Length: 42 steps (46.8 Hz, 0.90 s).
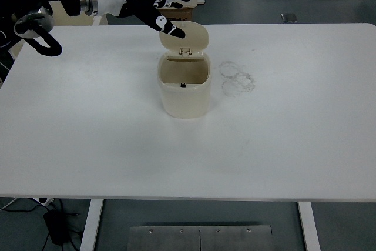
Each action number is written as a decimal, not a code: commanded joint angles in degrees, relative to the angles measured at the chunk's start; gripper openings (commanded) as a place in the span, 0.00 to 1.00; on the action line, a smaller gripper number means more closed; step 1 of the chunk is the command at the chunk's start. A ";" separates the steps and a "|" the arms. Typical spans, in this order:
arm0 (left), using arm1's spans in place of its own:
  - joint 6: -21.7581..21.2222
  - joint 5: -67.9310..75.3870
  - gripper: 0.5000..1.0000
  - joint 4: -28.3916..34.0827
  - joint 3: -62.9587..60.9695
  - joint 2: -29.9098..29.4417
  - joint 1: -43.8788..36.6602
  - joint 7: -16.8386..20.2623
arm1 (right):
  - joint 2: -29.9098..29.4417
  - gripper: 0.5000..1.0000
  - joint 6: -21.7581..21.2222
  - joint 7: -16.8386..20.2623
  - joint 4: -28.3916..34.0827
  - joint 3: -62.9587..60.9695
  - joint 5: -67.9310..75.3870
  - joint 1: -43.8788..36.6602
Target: Open trash can
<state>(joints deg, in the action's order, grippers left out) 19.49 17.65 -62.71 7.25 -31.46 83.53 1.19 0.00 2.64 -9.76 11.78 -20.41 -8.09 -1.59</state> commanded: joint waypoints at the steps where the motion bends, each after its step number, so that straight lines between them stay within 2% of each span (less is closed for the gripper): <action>1: -0.59 -2.00 1.00 1.89 3.38 -0.62 -2.13 1.18 | 0.00 0.99 -0.01 0.00 0.00 0.01 0.00 0.00; 8: -0.94 -6.13 1.00 4.44 9.88 -0.71 -7.41 3.99 | 0.00 0.99 -0.01 0.00 0.00 -0.07 0.00 0.00; 27: -0.85 -16.24 1.00 10.94 18.85 -0.18 -19.01 4.17 | 0.00 0.99 -0.01 0.00 0.00 0.01 0.00 0.00; 42: -0.77 -17.83 1.00 11.82 26.93 0.08 -26.22 4.87 | 0.00 0.99 -0.01 0.00 0.00 0.01 0.00 0.00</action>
<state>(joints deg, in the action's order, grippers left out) 18.71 -0.14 -51.25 31.82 -31.56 58.98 5.53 0.00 2.63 -9.75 11.78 -20.43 -8.09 -1.58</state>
